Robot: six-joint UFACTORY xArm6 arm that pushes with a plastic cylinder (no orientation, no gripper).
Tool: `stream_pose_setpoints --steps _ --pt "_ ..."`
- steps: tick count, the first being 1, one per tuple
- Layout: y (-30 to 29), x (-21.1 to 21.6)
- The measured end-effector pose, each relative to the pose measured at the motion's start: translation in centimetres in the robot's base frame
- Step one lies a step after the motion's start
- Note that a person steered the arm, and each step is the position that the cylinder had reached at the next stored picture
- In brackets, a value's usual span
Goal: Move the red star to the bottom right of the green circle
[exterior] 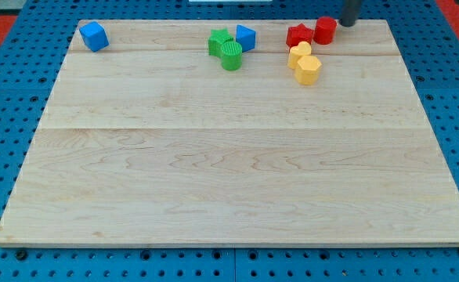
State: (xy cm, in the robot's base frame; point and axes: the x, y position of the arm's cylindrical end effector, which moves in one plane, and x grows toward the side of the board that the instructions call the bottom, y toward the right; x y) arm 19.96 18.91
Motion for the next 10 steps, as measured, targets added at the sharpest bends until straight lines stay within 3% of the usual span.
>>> stream_pose_setpoints --steps 1,2,3,4,5,6,7,8,9,10 --pt "-2.3 5.0" --pt "-6.0 7.3" --pt "-7.3 6.8" --pt "-6.5 3.5" --pt "-10.7 2.7" --pt "-15.3 9.4" --pt "-16.6 9.9" --pt "-10.7 4.3" --pt "-13.2 0.0" --pt "-18.8 1.5"
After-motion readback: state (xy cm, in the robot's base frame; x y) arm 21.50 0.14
